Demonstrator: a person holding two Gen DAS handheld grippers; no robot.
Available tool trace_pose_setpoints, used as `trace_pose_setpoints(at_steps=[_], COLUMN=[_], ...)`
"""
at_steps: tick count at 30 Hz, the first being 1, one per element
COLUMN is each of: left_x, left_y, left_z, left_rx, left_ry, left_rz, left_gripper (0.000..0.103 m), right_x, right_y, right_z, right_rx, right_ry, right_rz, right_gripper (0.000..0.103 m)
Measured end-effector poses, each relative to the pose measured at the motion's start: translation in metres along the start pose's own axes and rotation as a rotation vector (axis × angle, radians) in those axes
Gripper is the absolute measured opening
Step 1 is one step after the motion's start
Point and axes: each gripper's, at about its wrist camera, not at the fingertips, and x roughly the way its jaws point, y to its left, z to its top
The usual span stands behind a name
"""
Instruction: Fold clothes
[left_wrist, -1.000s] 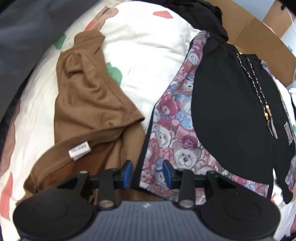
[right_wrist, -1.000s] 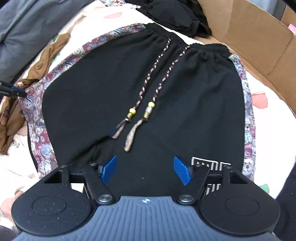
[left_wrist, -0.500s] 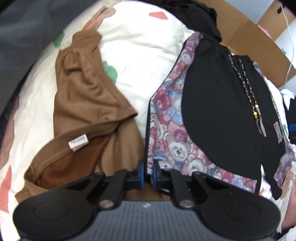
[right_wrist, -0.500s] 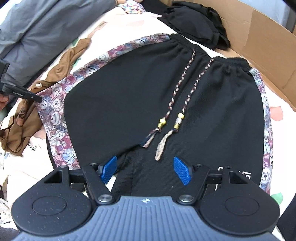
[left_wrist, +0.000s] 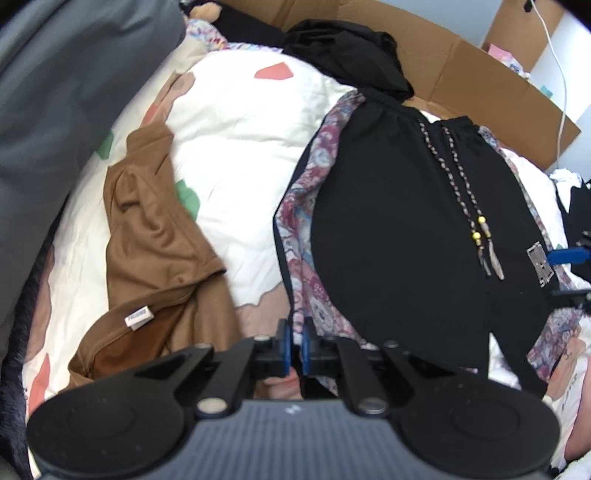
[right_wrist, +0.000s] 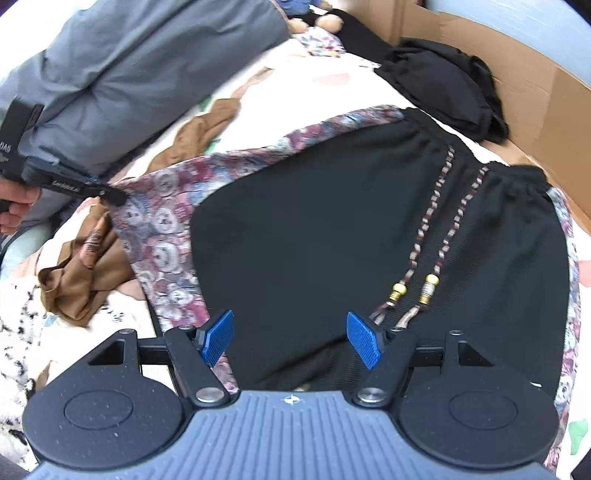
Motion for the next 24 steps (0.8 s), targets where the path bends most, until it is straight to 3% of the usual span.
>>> trace_pose_setpoints(at_steps=[12, 24], left_x=[-0.025, -0.026], left_y=[-0.069, -0.137], left_z=[0.033, 0.053], left_rx=[0.089, 0.203], left_ry=[-0.042, -0.021], left_rz=[-0.081, -0.146], left_gripper=[0.006, 0.006], right_x=[0.021, 0.003], right_y=[0.045, 0.059], right_z=[0.012, 0.019], right_rx=[0.037, 0.078], right_ry=[-0.092, -0.219], right_rz=[0.086, 0.118], right_gripper=[0.073, 0.07])
